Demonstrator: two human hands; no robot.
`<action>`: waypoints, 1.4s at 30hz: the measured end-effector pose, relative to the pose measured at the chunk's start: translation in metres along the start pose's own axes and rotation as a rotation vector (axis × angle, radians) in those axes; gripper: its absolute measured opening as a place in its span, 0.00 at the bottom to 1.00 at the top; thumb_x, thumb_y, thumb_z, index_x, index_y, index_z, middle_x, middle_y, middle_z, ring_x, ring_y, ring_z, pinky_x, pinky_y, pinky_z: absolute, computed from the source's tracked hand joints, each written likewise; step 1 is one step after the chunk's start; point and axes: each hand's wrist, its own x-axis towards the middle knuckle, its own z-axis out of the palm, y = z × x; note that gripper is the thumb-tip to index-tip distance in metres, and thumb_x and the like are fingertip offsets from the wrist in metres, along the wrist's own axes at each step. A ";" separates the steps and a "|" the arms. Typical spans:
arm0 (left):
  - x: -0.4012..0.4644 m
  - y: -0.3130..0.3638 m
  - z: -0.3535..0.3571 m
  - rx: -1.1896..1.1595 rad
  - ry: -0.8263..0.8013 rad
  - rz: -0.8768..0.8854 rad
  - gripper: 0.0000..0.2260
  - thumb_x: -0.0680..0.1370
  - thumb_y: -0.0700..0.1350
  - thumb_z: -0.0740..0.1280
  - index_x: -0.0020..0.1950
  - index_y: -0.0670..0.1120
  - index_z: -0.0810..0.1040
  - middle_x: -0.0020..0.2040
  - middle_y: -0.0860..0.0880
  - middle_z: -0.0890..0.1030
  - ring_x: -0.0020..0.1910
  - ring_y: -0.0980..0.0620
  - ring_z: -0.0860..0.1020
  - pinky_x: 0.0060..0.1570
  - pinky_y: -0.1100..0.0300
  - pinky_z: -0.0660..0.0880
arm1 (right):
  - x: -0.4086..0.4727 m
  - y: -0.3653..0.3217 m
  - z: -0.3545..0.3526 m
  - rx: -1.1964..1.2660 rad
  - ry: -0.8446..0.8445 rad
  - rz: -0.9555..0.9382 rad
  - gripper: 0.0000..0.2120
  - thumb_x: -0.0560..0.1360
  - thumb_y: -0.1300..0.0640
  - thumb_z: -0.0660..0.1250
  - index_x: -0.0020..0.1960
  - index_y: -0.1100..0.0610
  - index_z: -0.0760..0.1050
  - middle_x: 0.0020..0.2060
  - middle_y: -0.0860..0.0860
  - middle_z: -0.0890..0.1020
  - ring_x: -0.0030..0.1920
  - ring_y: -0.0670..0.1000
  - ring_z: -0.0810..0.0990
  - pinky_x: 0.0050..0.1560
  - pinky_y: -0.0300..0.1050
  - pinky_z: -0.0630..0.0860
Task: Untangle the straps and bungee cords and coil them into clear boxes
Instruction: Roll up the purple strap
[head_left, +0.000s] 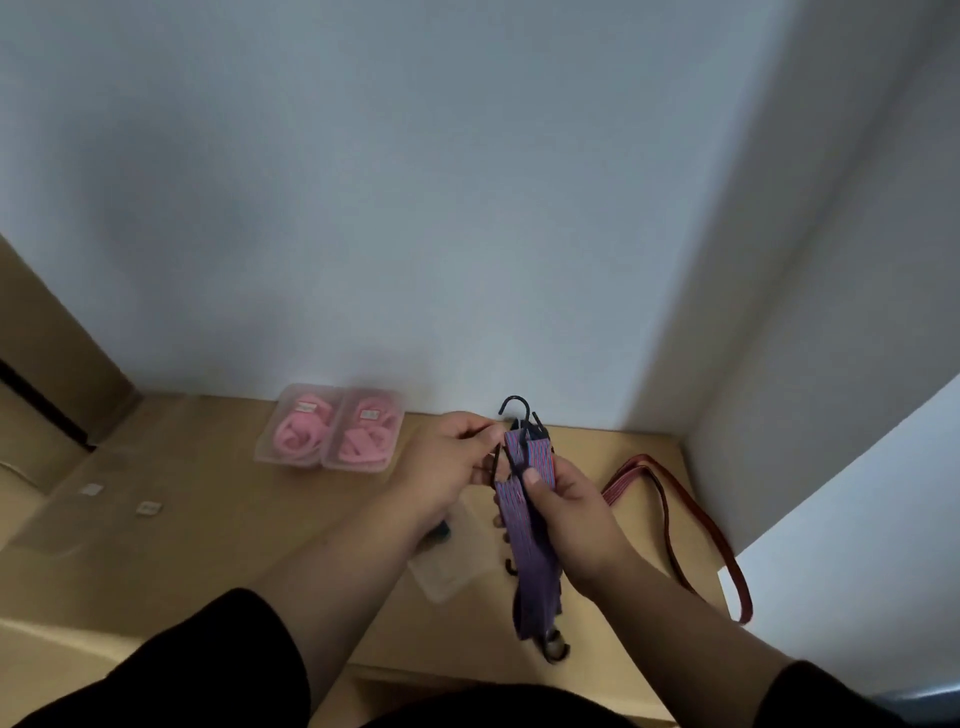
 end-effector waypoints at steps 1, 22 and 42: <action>-0.006 0.006 -0.008 0.001 0.003 0.019 0.05 0.80 0.35 0.67 0.47 0.38 0.81 0.32 0.48 0.82 0.30 0.52 0.80 0.32 0.58 0.79 | -0.002 -0.002 0.010 -0.007 -0.016 -0.004 0.08 0.84 0.55 0.62 0.53 0.50 0.80 0.41 0.59 0.85 0.38 0.57 0.85 0.37 0.50 0.81; -0.163 0.144 -0.175 0.027 0.017 0.392 0.14 0.79 0.37 0.69 0.36 0.50 0.85 0.31 0.50 0.80 0.29 0.49 0.81 0.22 0.62 0.73 | -0.075 -0.011 0.220 -0.396 -0.463 0.182 0.12 0.82 0.53 0.66 0.60 0.58 0.81 0.51 0.57 0.86 0.47 0.51 0.85 0.47 0.43 0.79; -0.185 0.098 -0.209 0.070 -0.062 0.251 0.10 0.80 0.47 0.69 0.48 0.40 0.83 0.33 0.40 0.77 0.23 0.48 0.71 0.29 0.60 0.73 | -0.127 -0.044 0.265 -0.101 -0.247 -0.340 0.11 0.80 0.56 0.62 0.50 0.57 0.83 0.42 0.55 0.84 0.43 0.56 0.80 0.47 0.46 0.79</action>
